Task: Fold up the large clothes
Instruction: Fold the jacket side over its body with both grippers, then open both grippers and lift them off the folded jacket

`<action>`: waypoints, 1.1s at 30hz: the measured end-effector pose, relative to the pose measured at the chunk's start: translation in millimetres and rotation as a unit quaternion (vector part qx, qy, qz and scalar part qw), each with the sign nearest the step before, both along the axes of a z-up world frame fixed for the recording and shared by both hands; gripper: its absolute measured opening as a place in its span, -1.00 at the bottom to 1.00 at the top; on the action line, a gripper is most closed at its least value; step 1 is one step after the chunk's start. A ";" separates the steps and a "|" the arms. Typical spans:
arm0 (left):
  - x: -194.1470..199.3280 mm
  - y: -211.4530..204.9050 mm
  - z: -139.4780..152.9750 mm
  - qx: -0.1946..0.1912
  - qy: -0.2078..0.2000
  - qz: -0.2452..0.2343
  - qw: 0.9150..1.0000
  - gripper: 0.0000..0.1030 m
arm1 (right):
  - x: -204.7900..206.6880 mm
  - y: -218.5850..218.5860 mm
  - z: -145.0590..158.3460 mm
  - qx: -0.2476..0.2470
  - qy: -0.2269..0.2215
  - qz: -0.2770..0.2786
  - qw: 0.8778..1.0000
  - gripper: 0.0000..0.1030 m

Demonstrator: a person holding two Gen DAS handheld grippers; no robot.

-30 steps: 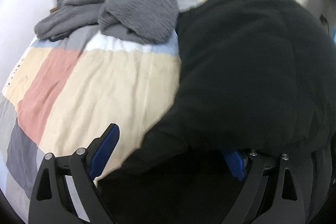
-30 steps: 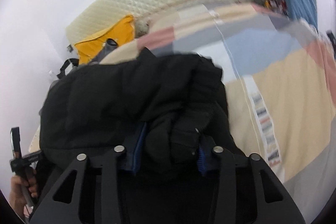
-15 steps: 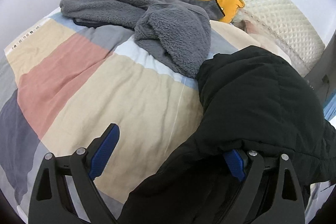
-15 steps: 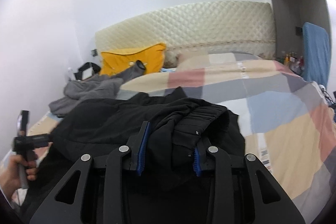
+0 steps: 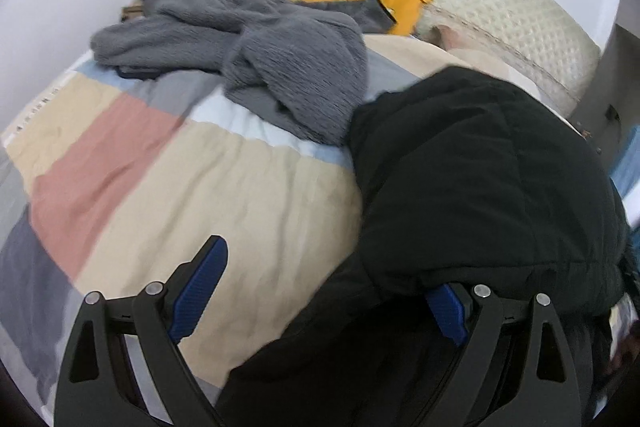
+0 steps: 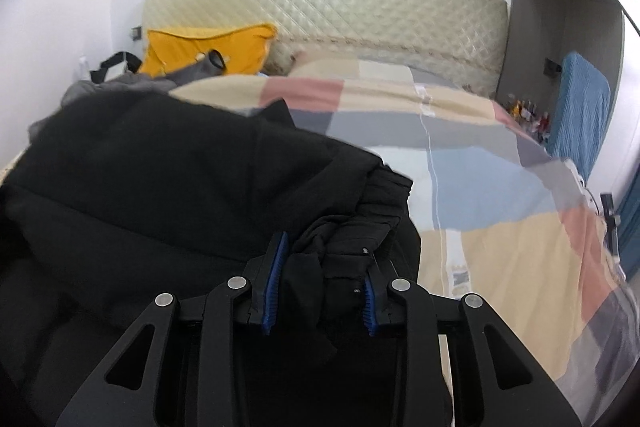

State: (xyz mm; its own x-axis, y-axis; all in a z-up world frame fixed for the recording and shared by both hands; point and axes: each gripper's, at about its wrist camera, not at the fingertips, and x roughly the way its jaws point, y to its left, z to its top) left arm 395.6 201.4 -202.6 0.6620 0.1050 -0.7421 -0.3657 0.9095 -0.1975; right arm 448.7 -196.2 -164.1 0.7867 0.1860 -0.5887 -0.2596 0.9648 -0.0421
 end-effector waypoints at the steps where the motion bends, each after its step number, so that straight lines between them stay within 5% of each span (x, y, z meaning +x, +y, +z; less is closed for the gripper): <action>1: 1.5 -2.6 -2.5 0.003 0.004 -0.003 1.000 0.80 | 3.7 -2.2 -5.0 0.011 0.005 -0.008 1.000 -0.45; 12: 13.4 -11.2 -30.6 0.031 0.053 -0.002 0.998 0.79 | 16.6 -8.8 -23.3 0.035 0.037 -0.015 0.999 -0.42; 17: 6.7 -15.4 -24.6 0.024 0.051 -0.010 0.998 0.79 | 3.2 -17.8 -7.6 0.077 0.062 -0.034 0.995 -0.01; 18: 4.2 -18.2 -21.8 0.019 0.046 -0.018 0.999 0.79 | -1.9 -19.1 -1.9 0.083 0.065 -0.032 0.994 0.20; 20: -2.7 -28.1 -12.4 0.045 0.045 -0.033 0.997 0.79 | -17.2 -18.4 11.8 0.079 0.056 -0.017 0.995 0.44; 26: -37.7 -40.8 37.8 0.013 0.009 -0.050 0.999 0.79 | -75.0 -22.5 75.3 0.103 0.010 -0.025 0.994 0.43; 33: -87.4 -54.8 124.5 0.021 -0.044 -0.078 0.996 0.80 | -144.9 5.6 159.5 0.104 -0.042 -0.011 0.994 0.44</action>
